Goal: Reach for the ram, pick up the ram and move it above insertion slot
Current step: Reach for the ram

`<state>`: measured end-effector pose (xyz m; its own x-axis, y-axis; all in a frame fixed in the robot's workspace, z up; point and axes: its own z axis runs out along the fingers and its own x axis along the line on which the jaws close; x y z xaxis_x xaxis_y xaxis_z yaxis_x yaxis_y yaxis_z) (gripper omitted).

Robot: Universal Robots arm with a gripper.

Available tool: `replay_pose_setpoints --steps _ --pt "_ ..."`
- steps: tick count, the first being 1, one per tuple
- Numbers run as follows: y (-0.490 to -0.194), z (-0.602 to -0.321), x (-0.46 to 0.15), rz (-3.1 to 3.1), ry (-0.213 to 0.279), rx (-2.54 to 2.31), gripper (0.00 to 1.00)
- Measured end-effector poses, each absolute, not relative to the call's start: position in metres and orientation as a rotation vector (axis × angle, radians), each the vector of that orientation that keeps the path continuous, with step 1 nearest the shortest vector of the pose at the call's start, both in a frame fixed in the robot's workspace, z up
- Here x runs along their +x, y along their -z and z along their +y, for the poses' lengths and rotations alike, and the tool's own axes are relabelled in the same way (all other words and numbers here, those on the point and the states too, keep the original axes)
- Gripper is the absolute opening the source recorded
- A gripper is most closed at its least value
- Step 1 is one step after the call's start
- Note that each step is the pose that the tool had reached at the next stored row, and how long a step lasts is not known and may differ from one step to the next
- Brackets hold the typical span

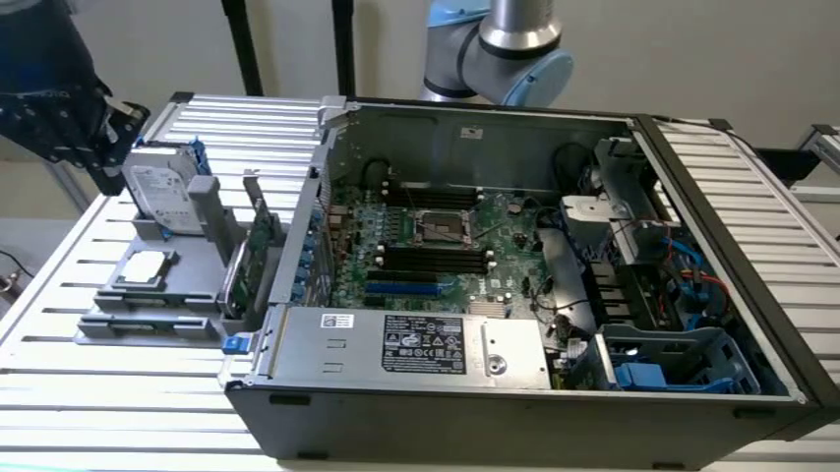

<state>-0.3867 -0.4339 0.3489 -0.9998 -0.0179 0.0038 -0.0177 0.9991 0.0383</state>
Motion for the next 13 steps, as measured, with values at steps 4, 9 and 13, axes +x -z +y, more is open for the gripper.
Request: replay_pose_setpoints --steps 4,9,13 --pt "-0.348 -0.449 -0.385 -3.137 0.06 0.028 0.1" --pt "-0.346 -0.466 -0.381 -3.137 0.06 0.028 0.1" --pt "-0.344 -0.476 -0.377 -3.137 0.06 0.028 0.1"
